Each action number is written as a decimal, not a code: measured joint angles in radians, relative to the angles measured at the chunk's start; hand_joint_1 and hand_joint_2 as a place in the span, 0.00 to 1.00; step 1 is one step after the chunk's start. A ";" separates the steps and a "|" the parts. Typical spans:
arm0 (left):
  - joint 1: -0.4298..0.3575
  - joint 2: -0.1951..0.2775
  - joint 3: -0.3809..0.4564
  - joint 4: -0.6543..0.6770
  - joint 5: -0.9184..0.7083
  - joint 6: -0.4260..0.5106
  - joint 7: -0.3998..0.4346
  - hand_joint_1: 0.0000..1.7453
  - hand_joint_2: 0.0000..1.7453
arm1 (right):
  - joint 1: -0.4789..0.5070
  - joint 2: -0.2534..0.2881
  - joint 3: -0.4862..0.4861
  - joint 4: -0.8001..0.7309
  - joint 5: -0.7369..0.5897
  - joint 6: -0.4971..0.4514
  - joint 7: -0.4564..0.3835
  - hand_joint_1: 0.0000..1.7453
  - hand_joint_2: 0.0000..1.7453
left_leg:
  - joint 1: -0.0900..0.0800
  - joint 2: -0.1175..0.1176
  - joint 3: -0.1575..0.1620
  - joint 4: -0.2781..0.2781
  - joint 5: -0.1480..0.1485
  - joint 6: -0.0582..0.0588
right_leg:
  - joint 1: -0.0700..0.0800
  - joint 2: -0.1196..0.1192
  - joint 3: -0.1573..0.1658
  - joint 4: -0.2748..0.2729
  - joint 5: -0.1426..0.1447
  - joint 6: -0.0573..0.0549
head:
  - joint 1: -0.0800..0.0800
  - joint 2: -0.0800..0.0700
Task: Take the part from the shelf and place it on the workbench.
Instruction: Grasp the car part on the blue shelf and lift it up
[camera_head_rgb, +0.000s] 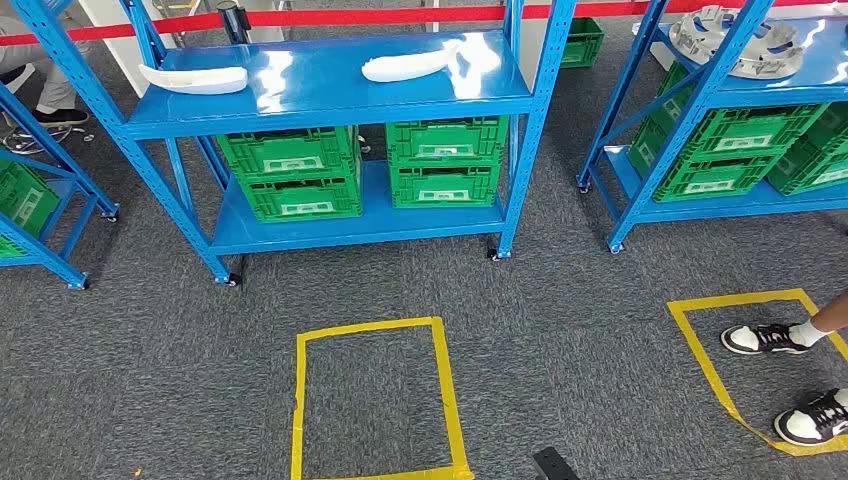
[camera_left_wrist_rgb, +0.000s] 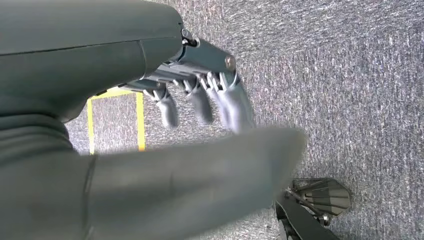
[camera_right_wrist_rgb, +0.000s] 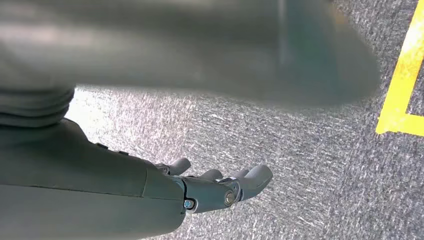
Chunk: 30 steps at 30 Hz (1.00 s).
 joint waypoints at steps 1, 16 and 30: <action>0.000 0.000 0.000 0.000 0.000 0.000 0.000 0.00 1.00 | 0.000 0.000 0.000 0.000 0.000 0.000 0.000 0.00 1.00 | 0.000 0.000 0.000 0.000 0.000 0.000 | 0.000 0.000 0.000 0.000 0.000 0.000 | 0.000 0.000; 0.000 0.000 0.000 0.000 0.000 0.000 0.000 0.00 1.00 | 0.000 0.000 0.000 0.000 0.000 0.000 0.000 0.00 1.00 | 0.000 0.000 0.000 0.000 0.000 0.000 | 0.000 0.000 0.000 0.000 0.000 0.000 | 0.000 0.000; -0.101 0.000 0.070 0.090 -0.002 0.079 0.057 0.00 0.75 | -0.094 0.000 -0.001 0.074 -0.108 -0.105 0.057 0.00 0.75 | 0.000 0.000 0.001 0.000 0.001 0.000 | 0.000 0.000 0.001 0.000 0.001 0.000 | 0.000 0.000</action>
